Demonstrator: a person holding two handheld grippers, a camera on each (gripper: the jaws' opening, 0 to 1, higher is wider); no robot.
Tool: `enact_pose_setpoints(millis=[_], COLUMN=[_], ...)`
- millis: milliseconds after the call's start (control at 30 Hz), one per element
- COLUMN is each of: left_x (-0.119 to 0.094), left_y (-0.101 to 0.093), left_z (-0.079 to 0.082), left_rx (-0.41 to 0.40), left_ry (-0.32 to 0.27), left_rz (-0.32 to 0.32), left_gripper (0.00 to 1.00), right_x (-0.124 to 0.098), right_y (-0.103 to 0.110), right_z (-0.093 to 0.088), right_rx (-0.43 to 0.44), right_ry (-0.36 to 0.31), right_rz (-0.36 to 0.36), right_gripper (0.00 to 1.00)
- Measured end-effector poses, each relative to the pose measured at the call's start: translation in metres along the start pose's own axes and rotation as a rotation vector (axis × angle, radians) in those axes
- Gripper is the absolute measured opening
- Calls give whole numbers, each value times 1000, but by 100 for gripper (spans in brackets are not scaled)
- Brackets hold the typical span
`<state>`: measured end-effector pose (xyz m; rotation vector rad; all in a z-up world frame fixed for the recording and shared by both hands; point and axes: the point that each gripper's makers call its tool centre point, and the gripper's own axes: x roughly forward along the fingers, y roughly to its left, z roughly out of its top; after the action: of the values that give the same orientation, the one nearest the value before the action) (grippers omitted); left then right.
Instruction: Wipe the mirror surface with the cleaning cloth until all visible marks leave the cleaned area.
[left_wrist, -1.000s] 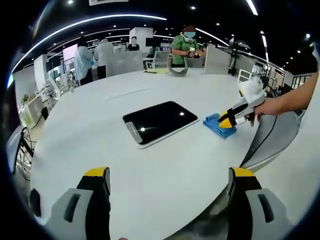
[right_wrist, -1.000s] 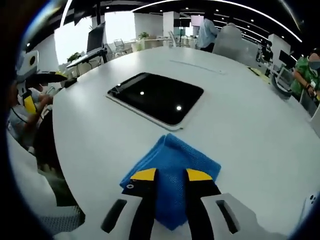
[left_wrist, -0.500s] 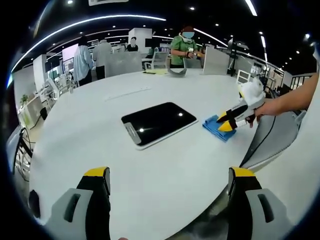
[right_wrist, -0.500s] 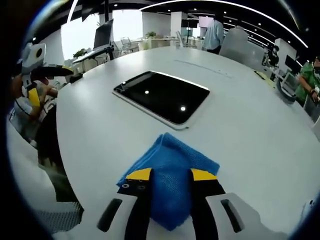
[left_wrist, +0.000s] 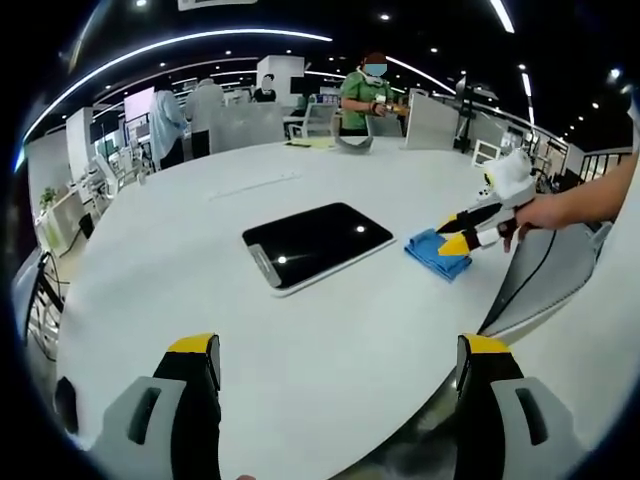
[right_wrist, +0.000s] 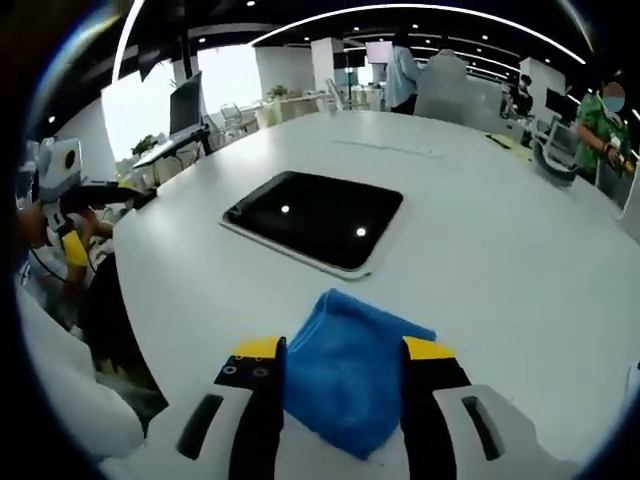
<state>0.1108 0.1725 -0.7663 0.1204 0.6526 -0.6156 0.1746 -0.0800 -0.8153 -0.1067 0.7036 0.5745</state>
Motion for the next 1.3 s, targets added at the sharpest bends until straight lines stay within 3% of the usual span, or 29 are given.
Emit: enact_pose_setpoints(millis=[300, 600, 833, 1033, 1300], left_x=[4, 4, 4, 4, -2], left_y=[1, 11, 9, 0, 2], left_z=[-7, -9, -8, -11, -8], left_rx=[1, -9, -24, -16, -32], left_ry=[11, 7, 1, 26, 4], left_rz=[1, 27, 37, 26, 44], left_gripper=[99, 99, 99, 99, 99], right_x=[-32, -70, -69, -63, -60], right_y=[18, 24, 22, 17, 16], right_z=[38, 54, 42, 30, 9], right_rx=[-41, -127, -198, -172, -150], right_ry=[-133, -197, -179, -169, -100], right_rz=[53, 92, 92, 68, 77], right_gripper=[73, 91, 95, 94, 94])
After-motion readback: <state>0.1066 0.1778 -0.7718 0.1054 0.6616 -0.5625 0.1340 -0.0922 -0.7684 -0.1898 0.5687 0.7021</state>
